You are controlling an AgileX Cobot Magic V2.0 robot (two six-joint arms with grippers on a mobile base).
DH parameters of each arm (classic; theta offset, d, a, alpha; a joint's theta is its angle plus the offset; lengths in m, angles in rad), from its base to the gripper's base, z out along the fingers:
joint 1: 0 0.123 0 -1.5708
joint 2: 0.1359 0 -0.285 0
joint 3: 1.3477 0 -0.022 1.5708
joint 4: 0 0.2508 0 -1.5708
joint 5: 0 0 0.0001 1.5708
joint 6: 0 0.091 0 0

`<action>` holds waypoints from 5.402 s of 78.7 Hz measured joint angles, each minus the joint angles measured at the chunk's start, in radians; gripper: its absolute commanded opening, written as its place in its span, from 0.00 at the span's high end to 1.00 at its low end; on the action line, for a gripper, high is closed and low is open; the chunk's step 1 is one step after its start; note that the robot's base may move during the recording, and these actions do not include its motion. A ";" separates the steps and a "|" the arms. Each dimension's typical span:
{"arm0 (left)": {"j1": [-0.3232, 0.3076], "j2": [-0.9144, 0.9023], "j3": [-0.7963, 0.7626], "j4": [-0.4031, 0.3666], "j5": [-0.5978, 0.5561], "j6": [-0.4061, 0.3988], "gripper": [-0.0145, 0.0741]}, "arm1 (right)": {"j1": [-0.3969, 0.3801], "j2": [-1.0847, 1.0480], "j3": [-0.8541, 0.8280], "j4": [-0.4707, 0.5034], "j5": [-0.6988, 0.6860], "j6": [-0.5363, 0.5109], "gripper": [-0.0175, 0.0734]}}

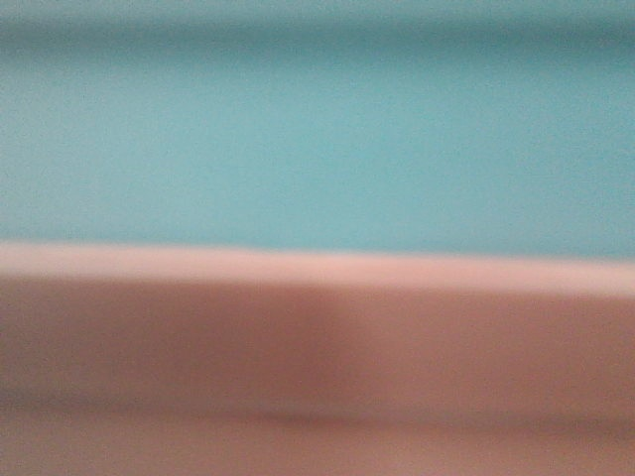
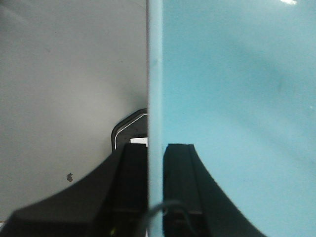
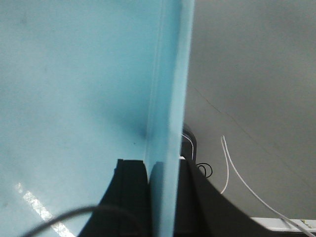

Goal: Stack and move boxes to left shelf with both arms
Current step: 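Keep gripping the bin walls with both grippers as the base approaches the shelf, then lower the stacked bins with both grippers onto the roller shelf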

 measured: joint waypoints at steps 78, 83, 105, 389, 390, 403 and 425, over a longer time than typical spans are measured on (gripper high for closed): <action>0.000 0.000 0.000 0.000 0.004 0.000 0.84 | 0.000 0.000 0.000 0.000 0.000 0.000 0.73; 0.000 0.000 0.000 0.000 0.004 0.000 0.84 | 0.000 0.000 0.000 0.000 0.000 0.000 0.73; 0.000 0.000 0.000 0.000 0.011 0.000 0.84 | 0.000 0.002 0.000 0.004 -0.006 0.000 0.73; 0.287 0.276 -0.192 0.248 -0.471 0.067 0.84 | -0.393 0.320 -0.260 -0.149 -0.443 -0.277 0.73; 0.293 0.287 -0.200 0.249 -0.473 0.067 0.84 | -0.397 0.325 -0.263 -0.149 -0.450 -0.282 0.73; 0.365 0.409 -0.288 0.255 -0.537 0.084 0.84 | -0.439 0.440 -0.335 -0.154 -0.535 -0.299 0.73; 0.415 0.539 -0.348 0.259 -0.607 0.088 0.84 | -0.473 0.558 -0.358 -0.171 -0.647 -0.301 0.73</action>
